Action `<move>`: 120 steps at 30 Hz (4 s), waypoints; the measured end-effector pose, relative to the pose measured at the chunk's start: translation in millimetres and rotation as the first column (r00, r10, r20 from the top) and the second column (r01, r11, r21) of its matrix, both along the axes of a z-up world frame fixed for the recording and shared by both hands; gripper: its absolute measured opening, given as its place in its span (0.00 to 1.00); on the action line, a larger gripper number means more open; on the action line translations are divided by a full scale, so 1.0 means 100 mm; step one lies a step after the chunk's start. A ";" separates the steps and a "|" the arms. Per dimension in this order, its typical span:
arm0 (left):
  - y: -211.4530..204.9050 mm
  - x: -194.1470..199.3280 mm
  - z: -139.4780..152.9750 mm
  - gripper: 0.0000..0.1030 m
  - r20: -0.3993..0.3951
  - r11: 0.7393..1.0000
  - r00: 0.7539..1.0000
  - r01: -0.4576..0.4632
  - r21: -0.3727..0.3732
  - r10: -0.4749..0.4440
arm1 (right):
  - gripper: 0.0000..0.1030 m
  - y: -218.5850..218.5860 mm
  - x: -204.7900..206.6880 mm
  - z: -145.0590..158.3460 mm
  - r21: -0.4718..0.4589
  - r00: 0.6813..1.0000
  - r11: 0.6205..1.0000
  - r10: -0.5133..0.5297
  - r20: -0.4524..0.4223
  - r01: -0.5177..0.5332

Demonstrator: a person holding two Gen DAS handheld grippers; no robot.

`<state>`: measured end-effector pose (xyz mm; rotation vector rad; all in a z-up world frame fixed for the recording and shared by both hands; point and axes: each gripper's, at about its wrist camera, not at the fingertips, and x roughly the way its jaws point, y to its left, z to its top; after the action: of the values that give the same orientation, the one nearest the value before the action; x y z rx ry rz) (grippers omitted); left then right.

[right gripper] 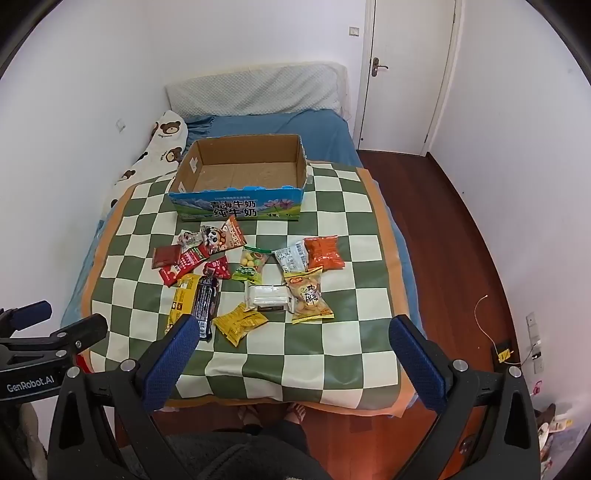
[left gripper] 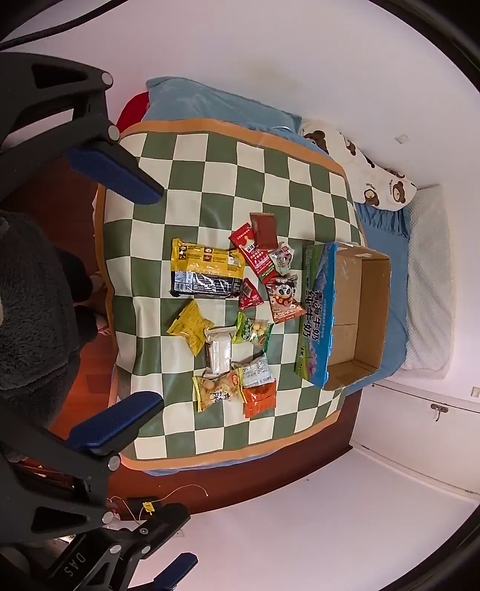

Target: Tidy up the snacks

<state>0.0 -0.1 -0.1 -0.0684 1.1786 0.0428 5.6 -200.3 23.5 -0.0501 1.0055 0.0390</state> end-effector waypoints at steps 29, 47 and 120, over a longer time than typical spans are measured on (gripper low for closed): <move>-0.02 0.05 0.07 1.00 0.020 1.000 1.000 -0.003 0.009 0.002 | 1.00 -0.06 0.00 0.03 0.000 0.999 1.000 -0.019 0.032 0.019; -0.03 0.07 0.11 1.00 0.027 1.000 1.000 0.001 0.018 -0.001 | 1.00 -0.05 0.01 0.03 0.006 1.000 1.000 -0.017 0.018 0.016; 0.39 1.51 -2.13 1.00 -0.322 0.988 0.946 0.009 0.157 0.042 | 1.00 -0.05 1.70 -2.34 0.019 0.947 0.994 -0.097 -0.307 0.108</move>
<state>150.7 39.0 -213.3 0.0709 1.5006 0.1668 175.3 -205.7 -210.8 0.0427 1.3164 -0.0323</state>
